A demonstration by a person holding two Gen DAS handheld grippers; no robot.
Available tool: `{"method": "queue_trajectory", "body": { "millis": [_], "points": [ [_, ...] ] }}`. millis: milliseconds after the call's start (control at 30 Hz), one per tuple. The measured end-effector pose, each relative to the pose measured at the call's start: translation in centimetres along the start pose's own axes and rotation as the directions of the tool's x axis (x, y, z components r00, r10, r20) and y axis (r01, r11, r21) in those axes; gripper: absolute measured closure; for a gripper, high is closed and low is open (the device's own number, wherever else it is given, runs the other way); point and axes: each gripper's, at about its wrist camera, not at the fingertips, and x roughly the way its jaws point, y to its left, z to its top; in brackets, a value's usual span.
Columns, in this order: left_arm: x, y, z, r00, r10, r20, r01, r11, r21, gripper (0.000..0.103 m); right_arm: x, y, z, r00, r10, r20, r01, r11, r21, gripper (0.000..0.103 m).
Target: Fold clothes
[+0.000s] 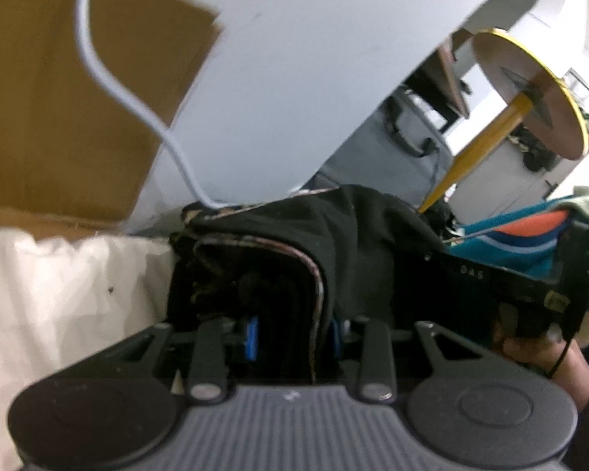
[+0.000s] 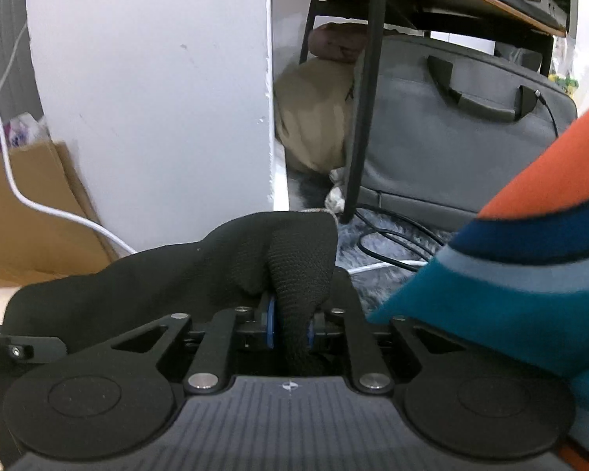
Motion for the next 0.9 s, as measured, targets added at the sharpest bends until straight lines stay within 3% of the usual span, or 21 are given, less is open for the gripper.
{"method": "queue_trajectory", "body": {
  "millis": [200, 400, 533, 800, 900],
  "points": [
    [0.5, 1.2, -0.4, 1.000, -0.011, 0.011, 0.011, 0.997, -0.079, 0.066, -1.9, 0.7, -1.3, 0.992, -0.087, 0.090, 0.090, 0.995, -0.039, 0.055],
    [0.7, 1.4, 0.0, 1.000, 0.008, -0.022, -0.011, 0.991, -0.133, 0.056, -4.4, 1.4, -1.9, 0.985, -0.092, 0.148, 0.102, 0.993, -0.061, 0.055],
    [-1.1, 1.1, 1.0, 0.999, 0.045, -0.016, -0.046, 0.992, -0.121, 0.050, -5.5, 1.3, -3.1, 0.992, -0.010, 0.128, 0.010, 1.000, 0.001, 0.055],
    [-3.3, -0.4, 3.2, 0.995, 0.100, 0.023, -0.100, 0.994, -0.034, 0.049, -2.0, 1.0, -5.5, 0.999, -0.006, 0.040, 0.004, 0.998, 0.058, 0.055],
    [-2.4, -0.6, 3.5, 0.996, 0.088, -0.013, -0.089, 0.995, -0.042, 0.036, -1.6, 1.1, -5.3, 0.999, 0.000, 0.050, -0.002, 0.999, 0.052, 0.055]
  ]
}}
